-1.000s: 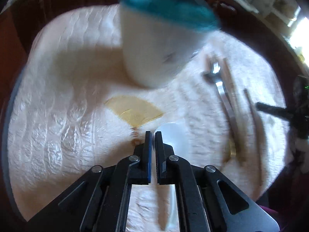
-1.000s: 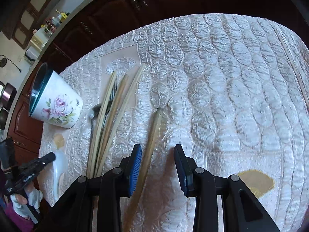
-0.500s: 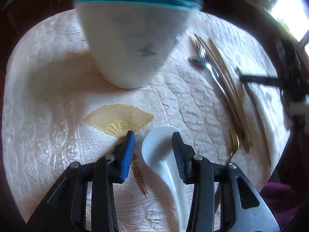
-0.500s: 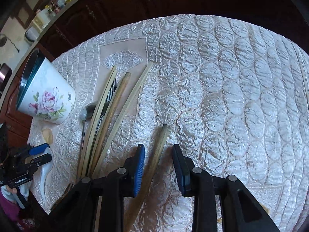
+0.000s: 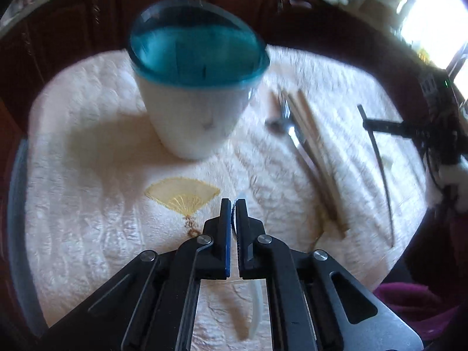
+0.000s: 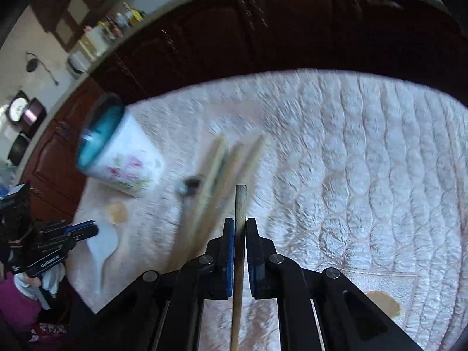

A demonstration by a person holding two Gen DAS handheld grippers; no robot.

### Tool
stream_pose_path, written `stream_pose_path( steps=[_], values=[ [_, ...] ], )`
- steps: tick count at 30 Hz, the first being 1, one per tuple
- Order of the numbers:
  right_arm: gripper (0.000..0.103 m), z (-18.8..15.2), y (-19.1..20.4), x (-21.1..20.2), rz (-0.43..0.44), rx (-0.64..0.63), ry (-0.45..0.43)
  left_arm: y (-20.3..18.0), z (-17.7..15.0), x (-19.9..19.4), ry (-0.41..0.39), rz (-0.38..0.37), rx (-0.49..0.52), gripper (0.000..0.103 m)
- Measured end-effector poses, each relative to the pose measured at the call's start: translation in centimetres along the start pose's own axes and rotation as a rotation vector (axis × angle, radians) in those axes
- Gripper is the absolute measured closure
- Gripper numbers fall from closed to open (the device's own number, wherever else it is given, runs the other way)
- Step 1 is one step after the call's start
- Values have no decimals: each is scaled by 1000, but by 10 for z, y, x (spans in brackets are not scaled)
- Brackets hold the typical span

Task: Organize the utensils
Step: 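Lower the white spoon into the floral cup while right gripper lowers the chopstick in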

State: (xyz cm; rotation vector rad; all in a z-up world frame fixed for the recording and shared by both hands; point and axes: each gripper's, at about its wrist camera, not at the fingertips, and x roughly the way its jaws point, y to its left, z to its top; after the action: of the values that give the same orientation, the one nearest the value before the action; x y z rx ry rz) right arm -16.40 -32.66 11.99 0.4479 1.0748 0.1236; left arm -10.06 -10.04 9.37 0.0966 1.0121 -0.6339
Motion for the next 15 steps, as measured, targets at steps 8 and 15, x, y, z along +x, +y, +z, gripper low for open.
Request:
stream_pose_path(
  steps=[8,15],
  values=[
    [96,20,41,-73,120,-77,-147,11,22,-80,-199,-26,-78,101],
    [96,68,88,-108,211,-143,-284,29,64,-126,-396,38,-158,101]
  ],
)
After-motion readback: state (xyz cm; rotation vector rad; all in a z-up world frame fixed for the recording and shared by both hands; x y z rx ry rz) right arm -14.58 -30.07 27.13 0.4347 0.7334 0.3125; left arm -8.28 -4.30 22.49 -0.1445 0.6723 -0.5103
